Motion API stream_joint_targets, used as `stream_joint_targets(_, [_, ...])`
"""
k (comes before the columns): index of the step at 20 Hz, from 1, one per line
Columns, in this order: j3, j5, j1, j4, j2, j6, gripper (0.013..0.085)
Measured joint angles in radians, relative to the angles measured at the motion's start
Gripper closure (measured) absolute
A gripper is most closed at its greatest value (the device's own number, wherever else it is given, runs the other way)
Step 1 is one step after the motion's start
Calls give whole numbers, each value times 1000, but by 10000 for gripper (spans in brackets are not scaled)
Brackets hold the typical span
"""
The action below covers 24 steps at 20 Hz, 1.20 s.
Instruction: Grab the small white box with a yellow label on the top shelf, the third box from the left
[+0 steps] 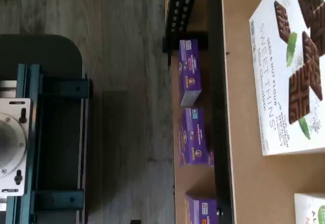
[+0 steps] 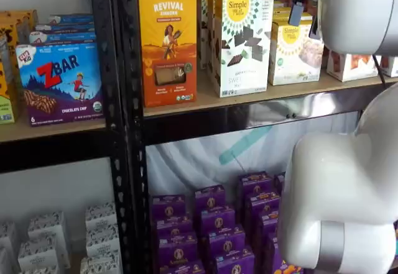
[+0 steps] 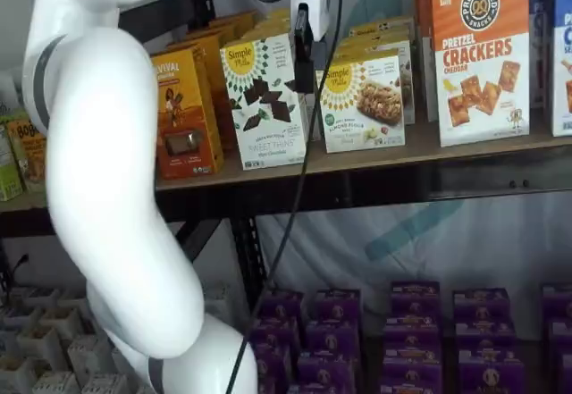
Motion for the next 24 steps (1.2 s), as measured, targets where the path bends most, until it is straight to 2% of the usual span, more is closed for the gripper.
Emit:
stream_joint_targets(3, [-53,51,13,-23,34,8,130])
stream_joint_targets(6, [-68,53,9,-15,40,10,130])
stream_joint_targets(9, [-36,-17,-21,55,16,3,130])
stream_joint_targets(10, [-9,-70,-32,85,-1,-2,130])
stream_joint_targets(12, [3,-113,-35,100,-6,-6,130])
stream_joint_targets(17, [-2,-207,-31,110,30,-14,130])
stream_joint_targets(24, [-51,-264,-14,79,107,-19,130])
